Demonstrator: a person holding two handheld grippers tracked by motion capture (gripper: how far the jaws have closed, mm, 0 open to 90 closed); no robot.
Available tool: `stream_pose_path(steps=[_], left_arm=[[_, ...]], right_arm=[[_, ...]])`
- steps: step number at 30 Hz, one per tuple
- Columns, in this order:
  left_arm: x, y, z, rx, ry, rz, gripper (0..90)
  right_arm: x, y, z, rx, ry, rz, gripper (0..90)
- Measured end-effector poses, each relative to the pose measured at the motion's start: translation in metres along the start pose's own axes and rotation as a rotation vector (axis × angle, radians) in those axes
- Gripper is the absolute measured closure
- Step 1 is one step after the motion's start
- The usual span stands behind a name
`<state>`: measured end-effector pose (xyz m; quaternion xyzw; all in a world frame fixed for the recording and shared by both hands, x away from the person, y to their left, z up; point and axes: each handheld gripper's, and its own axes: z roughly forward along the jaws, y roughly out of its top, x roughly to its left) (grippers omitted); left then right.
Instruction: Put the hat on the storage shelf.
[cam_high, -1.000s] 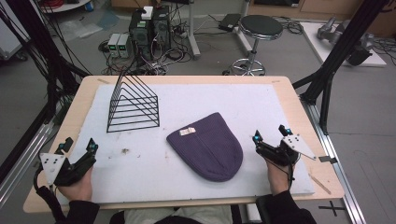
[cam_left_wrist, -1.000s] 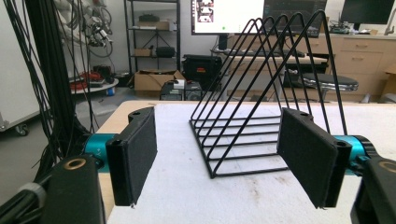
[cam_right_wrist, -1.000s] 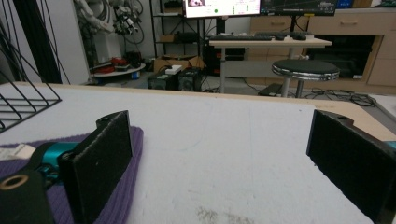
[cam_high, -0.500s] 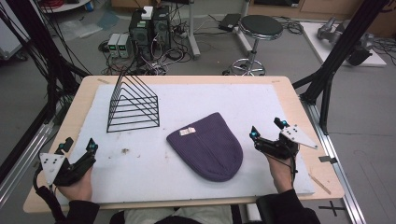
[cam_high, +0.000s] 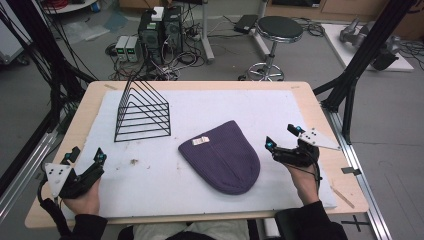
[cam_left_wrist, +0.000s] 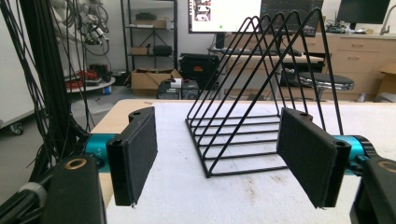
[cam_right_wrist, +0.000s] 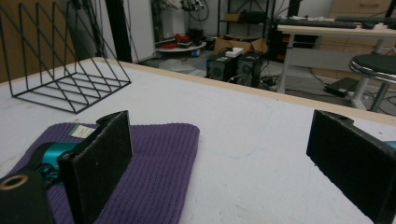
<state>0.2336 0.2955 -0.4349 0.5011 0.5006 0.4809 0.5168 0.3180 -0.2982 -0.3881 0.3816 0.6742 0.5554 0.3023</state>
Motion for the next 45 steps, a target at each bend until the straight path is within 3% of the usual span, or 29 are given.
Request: stream_pose_path(steps=[7, 12, 15, 17, 18, 19, 21, 25, 33, 41, 45], left_arm=[[0.0, 0.0, 0.001, 0.002, -0.001, -0.003, 29.1], [0.0, 0.0, 0.001, 0.002, -0.004, -0.001, 29.1], [-0.001, 0.0, 0.001, 0.004, -0.006, -0.003, 29.1], [-0.001, 0.0, 0.002, 0.003, -0.007, -0.003, 29.2], [-0.001, 0.0, 0.002, 0.003, -0.008, -0.004, 29.2], [-0.001, 0.0, 0.002, 0.003, -0.008, -0.005, 29.1], [-0.001, 0.0, 0.002, 0.004, -0.009, -0.004, 29.1], [-0.001, 0.0, 0.002, 0.005, -0.005, -0.011, 29.1], [-0.001, 0.0, 0.003, 0.006, -0.008, -0.008, 29.2], [-0.001, -0.001, 0.003, 0.006, -0.007, -0.008, 29.2], [-0.001, -0.001, 0.004, 0.009, -0.01, -0.01, 29.3]], right_arm=[[-0.002, 0.006, 0.005, 0.046, 0.08, -0.036, 6.2], [-0.002, 0.008, 0.014, 0.097, 0.169, -0.084, 6.2], [-0.002, 0.008, 0.017, 0.11, 0.188, -0.095, 6.1], [-0.004, 0.009, 0.02, 0.12, 0.242, -0.102, 6.1], [-0.004, 0.009, 0.02, 0.12, 0.242, -0.102, 6.1], [-0.005, 0.01, 0.022, 0.117, 0.288, -0.101, 6.1], [-0.006, 0.011, 0.022, 0.12, 0.298, -0.106, 6.1], [-0.007, 0.014, 0.025, 0.124, 0.316, -0.17, 6.1], [-0.008, 0.012, 0.031, 0.174, 0.35, -0.195, 6.1], [-0.012, 0.011, 0.034, 0.184, 0.36, -0.224, 6.2], [-0.011, 0.016, 0.036, 0.212, 0.394, -0.265, 6.2]])
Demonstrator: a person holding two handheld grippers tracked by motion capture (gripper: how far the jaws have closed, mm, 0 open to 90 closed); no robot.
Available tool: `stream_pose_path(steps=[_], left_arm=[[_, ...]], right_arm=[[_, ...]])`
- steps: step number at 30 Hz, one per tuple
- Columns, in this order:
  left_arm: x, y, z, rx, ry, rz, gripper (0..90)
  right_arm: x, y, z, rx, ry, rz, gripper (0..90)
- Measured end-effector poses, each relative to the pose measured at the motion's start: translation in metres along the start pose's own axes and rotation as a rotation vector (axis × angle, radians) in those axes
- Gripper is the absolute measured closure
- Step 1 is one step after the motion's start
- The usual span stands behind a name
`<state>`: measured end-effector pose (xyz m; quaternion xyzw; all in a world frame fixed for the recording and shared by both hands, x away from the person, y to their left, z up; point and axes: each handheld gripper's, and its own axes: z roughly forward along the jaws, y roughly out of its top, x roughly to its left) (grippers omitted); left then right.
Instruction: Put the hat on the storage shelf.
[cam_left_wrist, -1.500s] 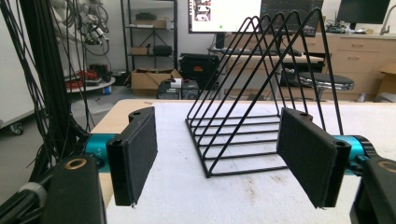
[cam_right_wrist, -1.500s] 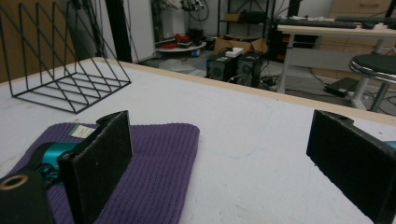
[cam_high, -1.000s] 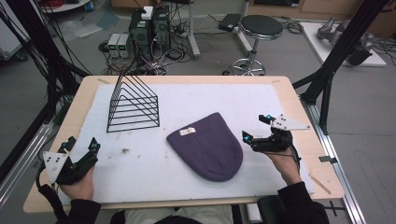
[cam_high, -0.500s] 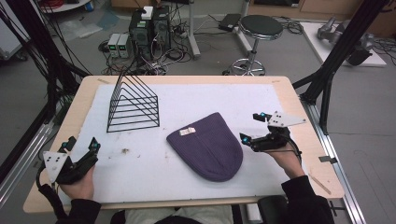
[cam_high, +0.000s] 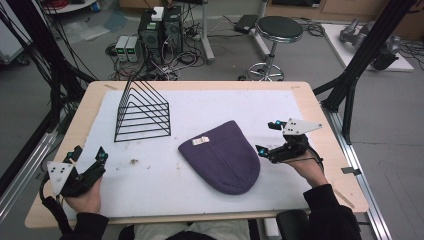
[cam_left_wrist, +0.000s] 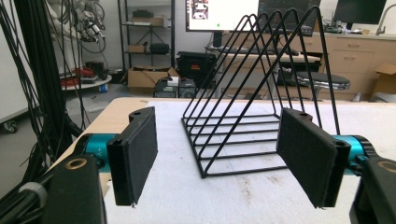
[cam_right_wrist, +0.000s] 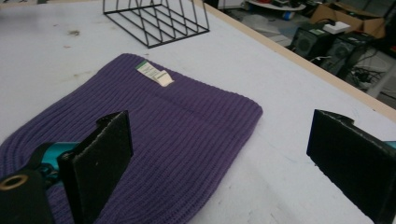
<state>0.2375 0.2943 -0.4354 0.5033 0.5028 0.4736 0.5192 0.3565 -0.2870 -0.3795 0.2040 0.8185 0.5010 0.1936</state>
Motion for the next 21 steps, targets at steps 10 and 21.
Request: stream_pose_path(steps=[10, 21], left_arm=[[-0.001, -0.001, 0.001, 0.004, -0.012, -0.004, 29.2], [-0.001, 0.0, 0.001, -0.002, -0.021, -0.01, 29.3]], right_arm=[[0.0, 0.004, 0.009, 0.09, 0.109, -0.095, 6.2], [0.004, 0.005, 0.018, 0.153, 0.225, -0.181, 6.2]])
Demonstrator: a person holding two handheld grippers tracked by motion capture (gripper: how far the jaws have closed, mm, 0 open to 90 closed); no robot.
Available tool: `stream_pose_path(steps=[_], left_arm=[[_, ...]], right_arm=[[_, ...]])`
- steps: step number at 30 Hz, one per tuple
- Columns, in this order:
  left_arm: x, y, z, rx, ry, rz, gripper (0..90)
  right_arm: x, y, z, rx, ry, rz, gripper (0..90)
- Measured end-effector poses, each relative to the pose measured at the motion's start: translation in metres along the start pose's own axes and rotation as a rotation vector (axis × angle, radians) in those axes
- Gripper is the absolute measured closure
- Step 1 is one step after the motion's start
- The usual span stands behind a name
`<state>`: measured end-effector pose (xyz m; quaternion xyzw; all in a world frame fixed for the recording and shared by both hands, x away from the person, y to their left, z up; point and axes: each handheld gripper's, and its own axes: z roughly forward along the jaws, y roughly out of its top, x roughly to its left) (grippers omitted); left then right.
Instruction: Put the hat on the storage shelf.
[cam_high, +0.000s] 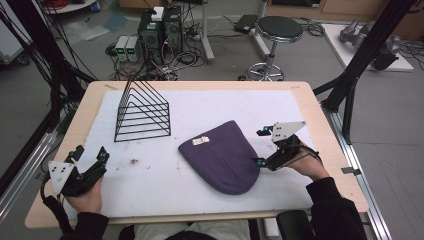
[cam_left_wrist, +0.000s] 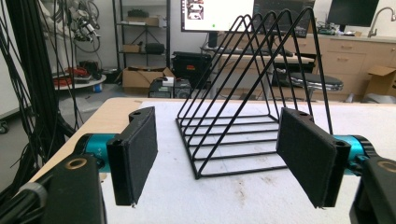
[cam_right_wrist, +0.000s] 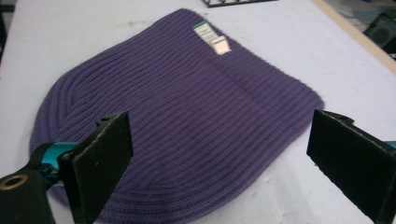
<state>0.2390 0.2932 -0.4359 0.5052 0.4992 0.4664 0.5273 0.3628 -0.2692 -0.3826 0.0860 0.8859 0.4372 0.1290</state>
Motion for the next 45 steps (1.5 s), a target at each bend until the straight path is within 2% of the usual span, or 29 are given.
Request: stream_pose_path(steps=[12, 13, 14, 15, 16, 19, 20, 22, 24, 27, 29, 32, 33, 34, 37, 38, 42, 45], left_arm=[[0.001, 0.0, 0.0, 0.006, 0.0, -0.01, 29.3], [0.001, 0.0, 0.0, 0.007, 0.0, -0.013, 29.3], [0.001, 0.0, 0.0, 0.006, 0.0, -0.014, 29.3], [0.001, 0.0, 0.0, 0.004, 0.0, -0.015, 29.3], [0.001, 0.0, 0.0, 0.005, 0.0, -0.015, 29.2], [0.002, -0.001, 0.0, 0.007, -0.001, -0.019, 29.4], [0.002, -0.001, 0.0, 0.006, 0.0, -0.021, 29.4], [0.002, -0.001, 0.0, 0.005, 0.0, -0.022, 29.5], [0.002, -0.001, 0.0, 0.007, -0.002, -0.023, 29.5], [0.002, -0.001, 0.0, 0.007, -0.001, -0.025, 29.5], [0.003, -0.001, 0.0, 0.007, -0.001, -0.028, 29.5], [0.003, -0.001, 0.0, 0.007, 0.004, -0.035, 29.5], [0.004, -0.001, 0.0, 0.007, 0.006, -0.037, 29.5], [0.004, -0.001, 0.0, 0.004, 0.007, -0.041, 29.5], [0.004, -0.001, 0.0, 0.004, 0.008, -0.044, 29.5], [0.004, -0.001, 0.0, 0.006, 0.007, -0.047, 29.5], [0.005, -0.001, 0.0, 0.002, 0.006, -0.051, 29.5], [0.005, -0.001, 0.0, 0.004, 0.005, -0.056, 29.6]], right_arm=[[0.01, 0.005, 0.013, 0.021, 0.106, -0.042, 6.2], [0.011, 0.005, 0.014, 0.024, 0.119, -0.044, 6.2], [0.013, 0.005, 0.016, 0.032, 0.154, -0.058, 6.2], [0.013, 0.005, 0.016, 0.032, 0.154, -0.058, 6.2], [0.016, 0.005, 0.018, 0.044, 0.195, -0.071, 6.2], [0.022, 0.004, 0.021, 0.071, 0.257, -0.123, 6.2], [0.022, 0.004, 0.021, 0.071, 0.257, -0.123, 6.2], [0.027, 0.003, 0.025, 0.107, 0.285, -0.177, 6.2], [0.028, 0.003, 0.026, 0.111, 0.292, -0.183, 6.2], [0.031, 0.002, 0.03, 0.133, 0.315, -0.219, 6.2], [0.035, 0.0, 0.034, 0.174, 0.349, -0.25, 6.1], [0.038, -0.002, 0.037, 0.224, 0.361, -0.296, 6.1], [0.038, -0.002, 0.037, 0.224, 0.361, -0.296, 6.1], [0.04, -0.004, 0.04, 0.259, 0.371, -0.323, 6.1], [0.041, -0.005, 0.043, 0.283, 0.359, -0.342, 6.1], [0.04, -0.006, 0.045, 0.293, 0.338, -0.339, 6.1], [0.041, -0.006, 0.048, 0.305, 0.337, -0.347, 6.1], [0.042, -0.009, 0.054, 0.347, 0.331, -0.376, 6.1]])
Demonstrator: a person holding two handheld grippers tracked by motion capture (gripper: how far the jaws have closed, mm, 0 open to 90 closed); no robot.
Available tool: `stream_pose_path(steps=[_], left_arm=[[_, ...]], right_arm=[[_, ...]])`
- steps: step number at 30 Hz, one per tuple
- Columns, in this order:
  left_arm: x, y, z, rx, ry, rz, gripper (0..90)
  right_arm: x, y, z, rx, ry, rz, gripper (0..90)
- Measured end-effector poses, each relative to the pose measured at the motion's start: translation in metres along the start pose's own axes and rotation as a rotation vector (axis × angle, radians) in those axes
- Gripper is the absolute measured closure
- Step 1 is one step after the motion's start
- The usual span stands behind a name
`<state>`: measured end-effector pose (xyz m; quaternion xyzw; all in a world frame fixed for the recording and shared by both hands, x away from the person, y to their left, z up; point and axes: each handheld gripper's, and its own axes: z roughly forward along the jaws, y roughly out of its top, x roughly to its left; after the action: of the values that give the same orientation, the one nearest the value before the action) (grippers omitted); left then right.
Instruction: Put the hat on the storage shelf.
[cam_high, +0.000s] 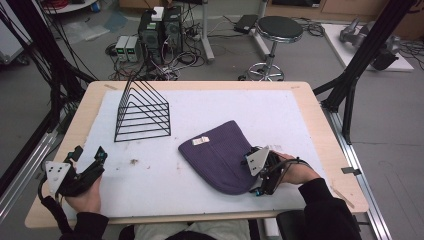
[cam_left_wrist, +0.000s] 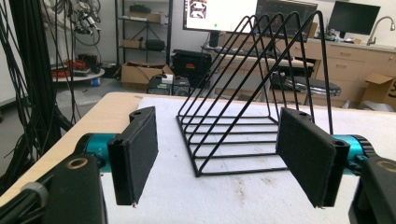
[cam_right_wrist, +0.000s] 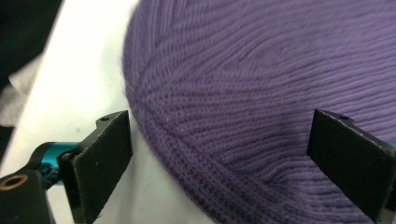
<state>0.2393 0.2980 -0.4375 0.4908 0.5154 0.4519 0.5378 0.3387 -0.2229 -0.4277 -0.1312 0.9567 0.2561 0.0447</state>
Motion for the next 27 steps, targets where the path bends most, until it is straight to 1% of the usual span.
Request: stream_pose_path(steps=[2, 5, 8, 9, 10, 11, 13, 16, 17, 18, 19, 20, 21, 22, 23, 25, 27], left_arm=[[0.0, 0.0, 0.0, 0.001, 0.003, -0.001, 29.6], [0.0, 0.0, -0.001, -0.005, 0.002, 0.0, 29.6], [-0.001, 0.0, 0.0, -0.001, -0.002, 0.0, 29.6], [-0.001, 0.0, 0.0, -0.002, -0.002, -0.001, 29.6], [-0.001, 0.0, 0.0, -0.003, -0.003, -0.001, 29.6], [-0.001, 0.0, 0.0, -0.004, -0.005, -0.001, 29.6], [-0.001, 0.0, 0.001, -0.004, -0.006, -0.001, 29.6], [-0.001, 0.0, 0.001, -0.006, -0.008, -0.005, 29.7], [-0.001, 0.0, 0.001, -0.006, -0.008, -0.007, 29.8], [-0.001, 0.0, 0.001, -0.006, -0.009, -0.011, 29.8], [-0.001, 0.0, 0.001, -0.006, -0.01, -0.011, 29.8], [-0.001, 0.0, 0.001, -0.005, -0.011, -0.011, 29.9], [0.0, 0.0, 0.001, -0.006, -0.011, -0.011, 30.0], [0.0, 0.0, 0.001, -0.007, -0.011, -0.011, 30.0], [-0.001, 0.0, 0.001, -0.006, -0.012, -0.014, 30.1], [0.0, 0.0, 0.001, -0.006, -0.013, -0.014, 30.1], [0.0, 0.0, 0.001, -0.006, -0.014, -0.014, 30.1]], right_arm=[[-0.001, 0.0, 0.001, -0.005, 0.01, 0.001, 6.1], [-0.003, -0.002, 0.001, -0.009, 0.005, 0.014, 6.2], [-0.006, -0.002, 0.001, -0.01, 0.002, 0.026, 7.3], [-0.006, -0.002, 0.001, -0.014, 0.008, 0.039, 10.8], [-0.008, -0.003, 0.0, -0.016, 0.019, 0.05, 18.3], [-0.009, -0.003, -0.002, -0.024, 0.007, 0.068, 26.0], [-0.012, -0.006, -0.004, -0.043, -0.017, 0.108, 34.8], [-0.014, -0.006, -0.004, -0.066, -0.012, 0.147, 48.5], [-0.013, -0.006, -0.005, -0.069, -0.01, 0.152, 53.3], [-0.012, -0.005, -0.006, -0.069, -0.014, 0.142, 57.5], [-0.011, -0.004, -0.006, -0.07, -0.019, 0.131, 62.1], [-0.008, -0.002, -0.006, -0.061, -0.028, 0.105, 70.3], [-0.007, -0.001, -0.006, -0.066, -0.035, 0.097, 72.7], [-0.007, -0.001, -0.006, -0.066, -0.035, 0.097, 72.7], [-0.006, 0.0, -0.007, -0.058, -0.036, 0.116, 75.3], [-0.006, 0.0, -0.007, -0.059, -0.039, 0.121, 76.2], [-0.006, -0.001, -0.007, -0.073, -0.036, 0.124, 77.5]])
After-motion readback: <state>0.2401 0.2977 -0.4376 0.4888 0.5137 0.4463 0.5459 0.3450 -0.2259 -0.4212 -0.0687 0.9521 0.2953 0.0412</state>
